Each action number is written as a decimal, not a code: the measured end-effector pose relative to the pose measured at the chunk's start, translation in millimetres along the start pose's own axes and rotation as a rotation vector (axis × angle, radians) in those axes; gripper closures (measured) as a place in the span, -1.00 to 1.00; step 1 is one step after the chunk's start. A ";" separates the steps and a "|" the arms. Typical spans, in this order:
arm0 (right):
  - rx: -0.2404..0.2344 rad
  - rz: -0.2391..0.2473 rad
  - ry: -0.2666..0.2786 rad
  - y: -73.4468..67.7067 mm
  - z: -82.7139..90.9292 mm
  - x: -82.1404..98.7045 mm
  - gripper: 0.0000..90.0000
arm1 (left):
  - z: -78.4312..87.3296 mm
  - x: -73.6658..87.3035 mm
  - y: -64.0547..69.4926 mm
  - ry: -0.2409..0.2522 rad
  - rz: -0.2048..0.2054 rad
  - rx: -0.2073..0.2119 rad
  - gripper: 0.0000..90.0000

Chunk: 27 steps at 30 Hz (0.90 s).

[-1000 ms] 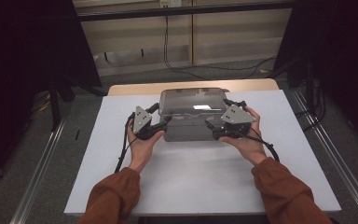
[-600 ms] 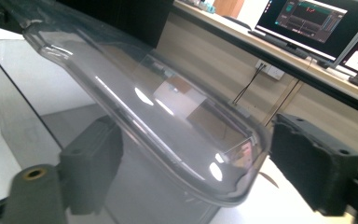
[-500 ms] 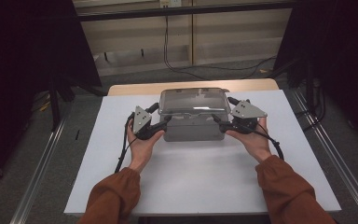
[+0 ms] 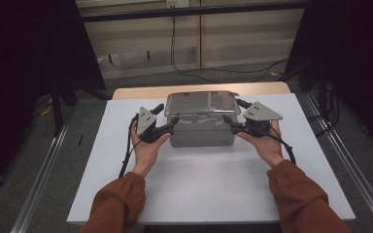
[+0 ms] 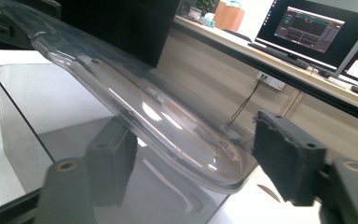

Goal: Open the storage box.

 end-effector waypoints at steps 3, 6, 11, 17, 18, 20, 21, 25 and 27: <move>-0.016 -0.015 0.010 1.2 0.5 -1.1 -0.23 | -1.7 -3.2 -0.7 0.004 -0.010 0.003 -0.29; -0.023 -0.024 0.020 1.9 0.1 -1.5 -0.16 | -3.5 -5.7 -2.5 0.004 -0.007 -0.003 -0.28; -0.020 -0.040 0.029 4.9 1.0 -2.3 -0.15 | -6.9 -6.2 -8.6 0.005 0.009 -0.015 -0.28; -0.038 -0.053 0.052 11.1 -0.1 -9.0 -0.10 | -9.6 -14.3 -10.7 0.016 -0.006 -0.005 -0.19; -0.037 -0.048 0.054 12.4 -0.1 -11.0 -0.09 | -10.1 -16.6 -10.6 0.017 -0.006 -0.003 -0.18; -0.032 -0.056 0.071 15.7 0.3 -15.5 -0.02 | -10.8 -21.7 -11.0 0.029 -0.011 -0.003 -0.12; -0.038 -0.061 0.077 16.2 0.1 -16.2 0.01 | -11.6 -23.5 -11.2 0.027 -0.009 -0.005 -0.11; -0.045 -0.076 0.077 18.5 -2.5 -14.8 0.07 | -17.4 -23.4 -10.2 0.012 -0.032 0.001 -0.06; -0.038 -0.072 0.075 19.3 -3.6 -14.1 0.10 | -19.5 -22.3 -11.3 0.010 -0.020 0.001 -0.04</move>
Point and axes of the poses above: each handheld gripper's, and its own axes: z roughly backward along the jaws, x roughly out of its underside, y roughly to its right, the point moved 7 cm from there along -z, roughly forward along the jaws, and after that the axes turned 15 degrees about -y, right-handed, at the moved point
